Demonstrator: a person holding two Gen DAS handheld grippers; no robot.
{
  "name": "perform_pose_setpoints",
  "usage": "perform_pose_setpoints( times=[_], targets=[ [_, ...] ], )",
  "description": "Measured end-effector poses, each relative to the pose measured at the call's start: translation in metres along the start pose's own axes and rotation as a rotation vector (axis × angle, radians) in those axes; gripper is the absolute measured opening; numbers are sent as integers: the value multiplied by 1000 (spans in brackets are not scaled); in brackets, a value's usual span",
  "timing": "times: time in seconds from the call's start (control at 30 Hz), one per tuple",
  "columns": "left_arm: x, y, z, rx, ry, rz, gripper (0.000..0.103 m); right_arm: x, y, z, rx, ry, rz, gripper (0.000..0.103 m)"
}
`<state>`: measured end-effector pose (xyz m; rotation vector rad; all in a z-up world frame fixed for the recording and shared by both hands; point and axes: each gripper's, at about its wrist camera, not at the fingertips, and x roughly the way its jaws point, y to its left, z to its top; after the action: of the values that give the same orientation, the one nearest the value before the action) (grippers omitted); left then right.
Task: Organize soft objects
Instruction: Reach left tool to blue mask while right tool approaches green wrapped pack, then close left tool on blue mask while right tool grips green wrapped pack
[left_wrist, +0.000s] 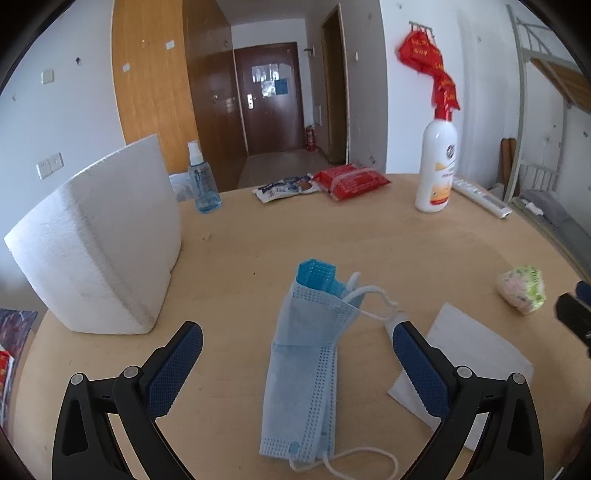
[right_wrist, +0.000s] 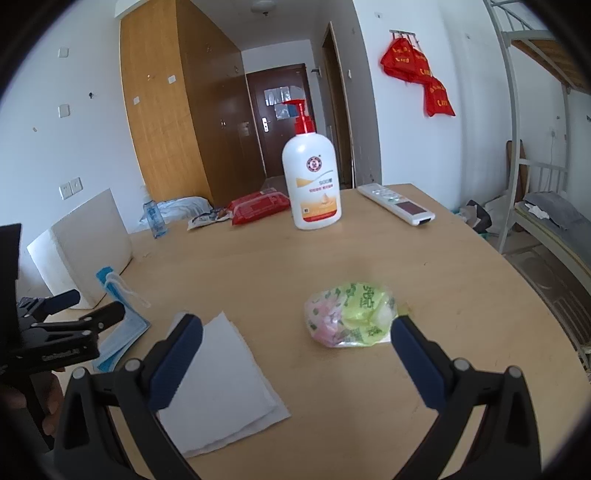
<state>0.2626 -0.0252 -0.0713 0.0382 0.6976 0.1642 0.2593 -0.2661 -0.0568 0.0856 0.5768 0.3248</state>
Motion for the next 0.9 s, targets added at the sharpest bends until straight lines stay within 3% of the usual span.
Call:
perform_pose_setpoints(
  times=[0.17,0.33,0.53,0.6,0.77,0.9],
  targets=[
    [10,0,1,-11,12,13,102,9,-4,2,13,26,14,103],
    [20,-3,3,-2,55,-7,92,16,-6,6,12,65,2,103],
    [30,-1,3,-13,92,-23,64,21,-8,11,-9,86,-38,103],
    [35,0,2,-17,113,-36,44,24,-7,11,-14,99,-39,103],
    [35,3,1,-35,114,-50,26,32,-11,16,-32,149,-54,103],
    [34,1,0,-19,107,-59,18,40,-16,21,-38,183,-87,103]
  ],
)
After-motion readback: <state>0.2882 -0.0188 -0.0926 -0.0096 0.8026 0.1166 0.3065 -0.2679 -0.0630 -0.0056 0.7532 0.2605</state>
